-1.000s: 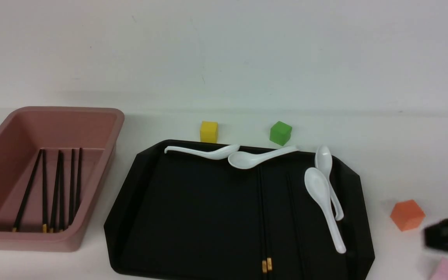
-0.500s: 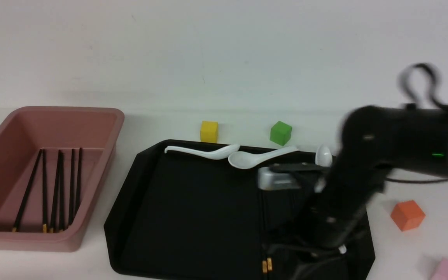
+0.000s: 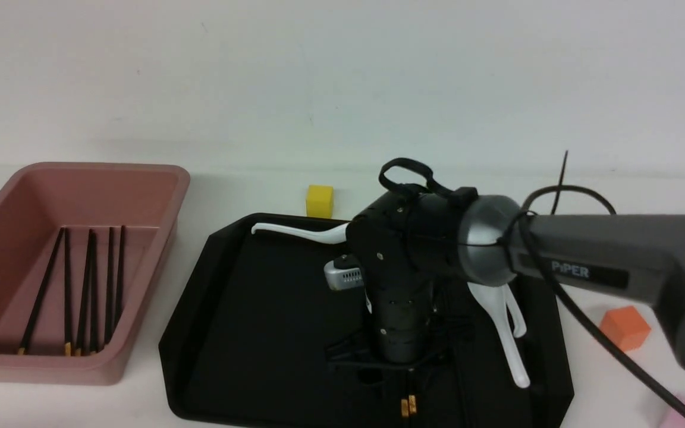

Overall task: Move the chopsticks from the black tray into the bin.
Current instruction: Use the right arm to grab a pair of chopsticks

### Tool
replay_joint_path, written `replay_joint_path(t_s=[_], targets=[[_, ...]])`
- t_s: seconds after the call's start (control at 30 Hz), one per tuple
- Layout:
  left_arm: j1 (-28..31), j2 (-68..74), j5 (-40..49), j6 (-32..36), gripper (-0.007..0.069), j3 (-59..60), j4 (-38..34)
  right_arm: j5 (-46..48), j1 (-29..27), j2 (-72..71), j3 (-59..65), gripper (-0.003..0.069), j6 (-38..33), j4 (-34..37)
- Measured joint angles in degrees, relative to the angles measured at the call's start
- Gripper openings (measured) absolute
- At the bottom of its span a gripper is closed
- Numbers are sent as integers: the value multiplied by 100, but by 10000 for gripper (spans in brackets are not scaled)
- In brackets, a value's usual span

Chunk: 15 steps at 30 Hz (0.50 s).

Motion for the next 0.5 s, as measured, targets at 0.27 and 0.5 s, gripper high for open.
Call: replay_joint_path(t_s=[0.27, 0.5], targets=[[0, 0, 0, 0, 79, 0, 0, -5, -8, 61, -39, 363, 42, 67], [0, 0, 0, 0, 79, 0, 0, -12, -8, 133, -109, 213, 67, 254]])
